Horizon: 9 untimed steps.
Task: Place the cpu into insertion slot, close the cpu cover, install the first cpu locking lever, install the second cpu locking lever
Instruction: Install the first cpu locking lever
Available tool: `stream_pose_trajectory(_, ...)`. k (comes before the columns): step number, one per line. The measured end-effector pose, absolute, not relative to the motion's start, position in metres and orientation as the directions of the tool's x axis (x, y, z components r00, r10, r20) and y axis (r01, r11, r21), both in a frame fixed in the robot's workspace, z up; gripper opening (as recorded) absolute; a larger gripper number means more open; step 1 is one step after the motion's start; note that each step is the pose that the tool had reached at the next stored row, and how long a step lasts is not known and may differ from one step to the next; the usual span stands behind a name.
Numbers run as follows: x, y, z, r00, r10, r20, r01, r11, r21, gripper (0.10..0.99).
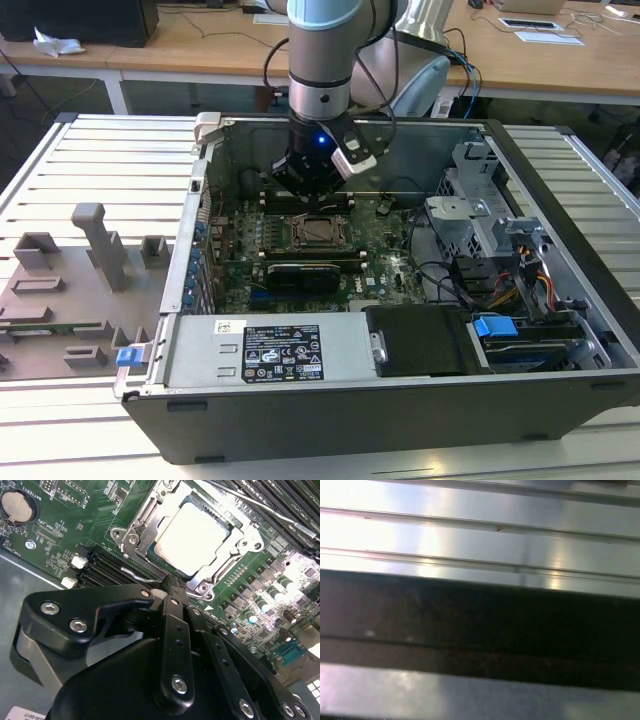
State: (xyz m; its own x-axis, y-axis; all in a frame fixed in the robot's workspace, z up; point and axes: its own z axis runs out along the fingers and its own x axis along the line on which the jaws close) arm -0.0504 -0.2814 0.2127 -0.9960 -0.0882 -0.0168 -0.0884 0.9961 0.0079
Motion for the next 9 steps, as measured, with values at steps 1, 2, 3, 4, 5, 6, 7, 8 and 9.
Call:
stream_pose_trajectory(1,-0.0504,-0.2798,0.2126,-0.996,-0.088,-0.017,-0.088,0.996,0.008,0.106)
stream_pose_trajectory(2,-0.0505,-0.2786,0.2126,-0.996,-0.088,-0.017,-0.088,0.996,0.008,0.106)
stream_pose_trajectory(3,-0.0503,-0.2774,0.2124,-0.996,-0.088,-0.017,-0.088,0.996,0.008,0.106)
stream_pose_trajectory(4,-0.0488,-0.2766,0.2119,-0.996,-0.088,-0.017,-0.089,0.996,0.008,0.106)
stream_pose_trajectory(5,-0.0471,-0.2765,0.2113,-0.996,-0.088,-0.017,-0.088,0.996,0.008,0.106)
stream_pose_trajectory(6,-0.0452,-0.2765,0.2108,-0.996,-0.088,-0.017,-0.088,0.996,0.008,0.106)
stream_pose_trajectory(7,-0.0436,-0.2764,0.2104,-0.996,-0.088,-0.016,-0.088,0.996,0.008,0.106)
stream_pose_trajectory(8,-0.0421,-0.2764,0.2099,-0.996,-0.088,-0.016,-0.088,0.996,0.008,0.106)
stream_pose_trajectory(9,-0.0407,-0.2764,0.2094,-0.996,-0.088,-0.016,-0.088,0.996,0.008,0.106)
